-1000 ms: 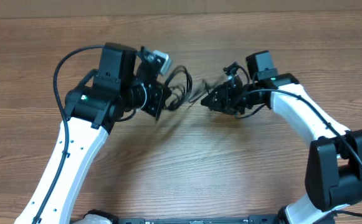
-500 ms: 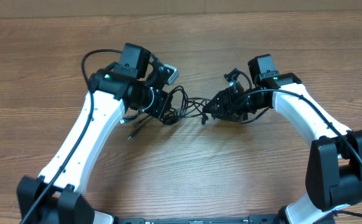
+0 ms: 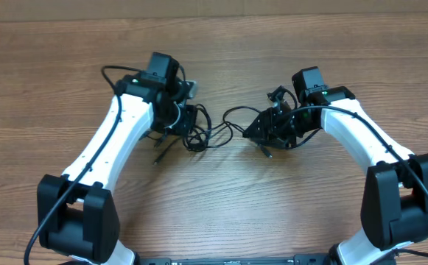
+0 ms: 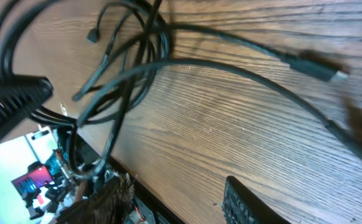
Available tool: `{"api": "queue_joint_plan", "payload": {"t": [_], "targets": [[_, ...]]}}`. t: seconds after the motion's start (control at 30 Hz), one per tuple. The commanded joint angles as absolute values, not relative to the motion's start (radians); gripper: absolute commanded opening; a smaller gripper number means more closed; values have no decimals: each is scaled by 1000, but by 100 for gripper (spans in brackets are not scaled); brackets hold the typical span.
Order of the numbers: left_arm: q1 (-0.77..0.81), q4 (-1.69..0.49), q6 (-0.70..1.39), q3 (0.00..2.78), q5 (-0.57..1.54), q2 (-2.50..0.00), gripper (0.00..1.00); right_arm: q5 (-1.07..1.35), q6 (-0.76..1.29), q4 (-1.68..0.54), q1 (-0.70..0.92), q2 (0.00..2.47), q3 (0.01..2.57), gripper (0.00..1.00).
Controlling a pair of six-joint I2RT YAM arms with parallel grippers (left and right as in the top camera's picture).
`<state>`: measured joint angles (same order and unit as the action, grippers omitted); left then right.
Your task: Untangle cables
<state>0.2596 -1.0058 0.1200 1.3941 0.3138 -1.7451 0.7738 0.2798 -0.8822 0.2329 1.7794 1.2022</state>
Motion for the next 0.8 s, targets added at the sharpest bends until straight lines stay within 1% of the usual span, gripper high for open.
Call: {"api": "queue_joint_plan", "payload": {"t": [0.0, 0.1, 0.27, 0.4, 0.6, 0.77], "targets": [[216, -1002, 184, 1388, 323, -1745, 4, 741, 325, -865, 278, 1752, 1197, 50], [179, -1010, 184, 1388, 399, -1745, 4, 706, 381, -827, 328, 1752, 1197, 55], [119, -1017, 218, 1388, 527, -1745, 4, 656, 450, -751, 414, 1753, 1197, 57], [57, -1017, 273, 1388, 651, -1745, 4, 620, 454, -708, 471, 1753, 1197, 59], [-41, -1038, 392, 1388, 849, -1745, 4, 533, 453, -692, 503, 1753, 1197, 60], [-67, -1095, 509, 1388, 891, -1745, 4, 490, 455, -651, 503, 1753, 1197, 61]]}}
